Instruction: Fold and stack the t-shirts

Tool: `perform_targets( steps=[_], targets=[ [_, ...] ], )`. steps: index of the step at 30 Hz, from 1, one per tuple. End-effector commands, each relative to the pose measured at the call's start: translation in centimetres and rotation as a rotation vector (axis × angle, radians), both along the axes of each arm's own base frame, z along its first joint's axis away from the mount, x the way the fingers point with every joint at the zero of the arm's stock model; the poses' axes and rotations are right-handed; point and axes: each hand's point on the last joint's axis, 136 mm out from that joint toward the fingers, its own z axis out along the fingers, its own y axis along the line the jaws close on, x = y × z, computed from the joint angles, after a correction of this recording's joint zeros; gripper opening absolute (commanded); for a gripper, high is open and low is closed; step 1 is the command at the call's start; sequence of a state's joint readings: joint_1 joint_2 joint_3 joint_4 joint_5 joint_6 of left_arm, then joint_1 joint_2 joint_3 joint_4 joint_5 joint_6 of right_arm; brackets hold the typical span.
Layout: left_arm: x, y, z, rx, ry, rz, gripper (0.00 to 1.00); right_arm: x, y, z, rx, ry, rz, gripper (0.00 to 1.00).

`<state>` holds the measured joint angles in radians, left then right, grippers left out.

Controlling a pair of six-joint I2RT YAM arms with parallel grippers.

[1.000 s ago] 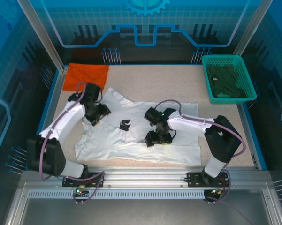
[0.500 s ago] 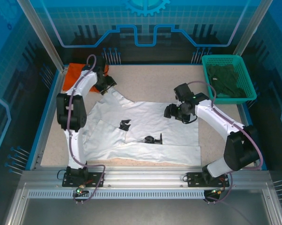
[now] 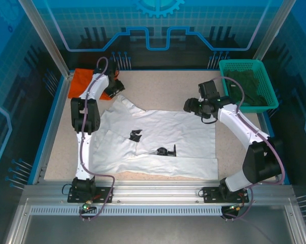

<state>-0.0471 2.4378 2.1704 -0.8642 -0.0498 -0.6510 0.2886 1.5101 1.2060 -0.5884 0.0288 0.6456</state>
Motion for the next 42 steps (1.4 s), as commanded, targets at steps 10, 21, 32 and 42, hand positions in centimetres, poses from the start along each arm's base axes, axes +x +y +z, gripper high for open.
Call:
perform_targets(
  steps=[10,21,32,42],
  targets=[
    [-1.5,-0.2,-1.9,-0.002,0.034,-0.088,0.47,-1.0,0.6,-2.9,0.071,0.076,0.039,0.65],
    [0.8,-0.1,-0.6,0.023,-0.015,-0.116,0.45,-1.7,0.5,-3.1,0.062,0.092,0.049,0.64],
    [0.6,0.0,-2.0,0.036,0.023,-0.138,0.42,-1.6,0.0,-3.8,0.046,0.117,0.039,0.64],
    [0.1,0.2,-3.2,0.053,0.051,-0.148,0.36,-1.3,-0.6,-4.2,0.031,0.145,0.019,0.64]
  ],
)
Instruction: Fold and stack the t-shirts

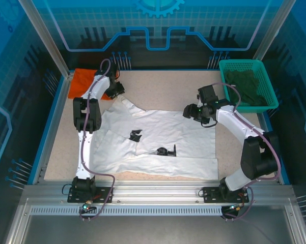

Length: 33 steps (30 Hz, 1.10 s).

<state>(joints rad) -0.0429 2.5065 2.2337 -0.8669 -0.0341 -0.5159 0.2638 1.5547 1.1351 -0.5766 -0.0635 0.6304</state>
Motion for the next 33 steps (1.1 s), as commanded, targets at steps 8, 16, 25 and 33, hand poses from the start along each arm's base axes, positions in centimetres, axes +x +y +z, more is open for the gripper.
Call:
perform_targets(
  steps=[8,16,25,33],
  targets=[
    [-0.4,-0.2,-1.7,0.012,0.036,-0.020,0.24,1.0,-4.7,-0.7,-0.140,0.078,-0.136,0.64],
    [0.0,-0.4,-0.7,0.011,0.015,-0.024,0.04,2.3,-6.9,-0.6,-0.218,0.086,-0.188,0.63],
    [0.9,-1.3,4.5,-0.006,-0.097,-0.027,0.00,4.6,-9.5,-1.6,-0.334,0.123,-0.245,0.64],
    [0.3,-2.3,8.1,-0.018,-0.155,-0.040,0.00,7.3,-10.9,-2.7,-0.390,0.125,-0.258,0.64]
  ],
)
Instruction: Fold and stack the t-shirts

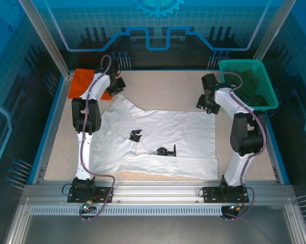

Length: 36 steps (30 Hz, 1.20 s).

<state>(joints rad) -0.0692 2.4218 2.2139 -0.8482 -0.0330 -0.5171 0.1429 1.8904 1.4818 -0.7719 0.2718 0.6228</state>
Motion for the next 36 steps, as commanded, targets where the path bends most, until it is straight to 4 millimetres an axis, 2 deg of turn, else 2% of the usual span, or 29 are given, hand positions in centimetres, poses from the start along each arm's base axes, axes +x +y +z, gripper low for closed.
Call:
perform_targets(
  steps=[1,5,7,11,15,18,23,36],
  targets=[
    [-0.3,-0.8,4.3,-0.016,-0.077,-0.014,0.00,0.9,-1.6,-0.1,-0.051,0.016,-0.020,0.64],
    [-1.0,-1.0,5.1,-0.025,-0.082,-0.014,0.00,1.9,-2.4,-0.7,-0.085,0.027,-0.034,0.65],
    [-1.0,-0.8,4.6,-0.012,-0.070,-0.025,0.14,2.3,-2.7,-1.1,-0.095,0.041,-0.043,0.65],
    [-0.6,-0.2,2.6,0.022,-0.017,-0.042,0.30,2.4,-2.4,-1.5,-0.065,0.048,-0.054,0.65],
    [-0.2,0.7,-0.1,0.065,0.019,-0.054,0.32,1.9,-2.0,-1.0,-0.037,0.040,-0.048,0.65],
    [0.3,1.0,-1.2,0.086,0.026,-0.067,0.32,1.4,-1.9,-0.6,-0.025,0.035,-0.036,0.65],
    [0.7,2.0,-2.3,0.124,0.039,-0.082,0.32,0.8,-1.9,0.2,0.003,0.014,-0.043,0.65],
    [0.4,1.9,-4.6,0.127,0.077,-0.109,0.35,0.1,-2.1,0.4,0.011,0.020,-0.051,0.65]
  ],
)
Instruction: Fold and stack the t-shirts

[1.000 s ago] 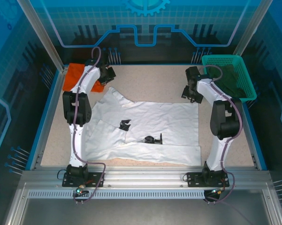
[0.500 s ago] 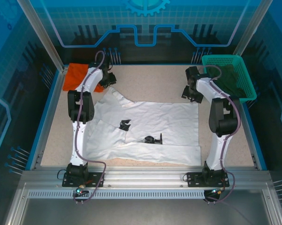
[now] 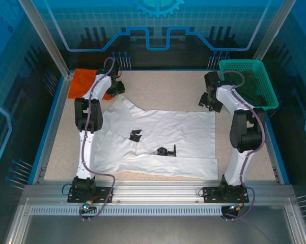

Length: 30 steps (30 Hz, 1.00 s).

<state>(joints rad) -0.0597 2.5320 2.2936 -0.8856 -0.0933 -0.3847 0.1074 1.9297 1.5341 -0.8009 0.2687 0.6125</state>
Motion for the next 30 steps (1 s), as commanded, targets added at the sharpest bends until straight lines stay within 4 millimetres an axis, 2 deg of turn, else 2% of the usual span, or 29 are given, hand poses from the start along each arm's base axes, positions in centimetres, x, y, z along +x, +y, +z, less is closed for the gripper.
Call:
perform_targets(
  steps=[1,14,20,30],
  targets=[
    [0.0,0.4,-1.0,0.018,0.023,-0.017,0.35,-0.7,-0.7,0.5,0.014,0.005,-0.028,0.65],
    [-0.2,0.3,-1.6,0.006,0.045,-0.008,0.35,-1.0,-1.3,0.8,0.024,0.002,-0.050,0.65],
    [-0.3,0.2,-2.2,-0.003,0.060,0.004,0.29,-1.2,-1.6,0.8,0.032,0.001,-0.062,0.65],
    [-0.1,0.3,-1.9,0.006,0.048,0.009,0.18,-1.1,-1.9,1.1,0.028,-0.006,-0.061,0.65]
  ],
)
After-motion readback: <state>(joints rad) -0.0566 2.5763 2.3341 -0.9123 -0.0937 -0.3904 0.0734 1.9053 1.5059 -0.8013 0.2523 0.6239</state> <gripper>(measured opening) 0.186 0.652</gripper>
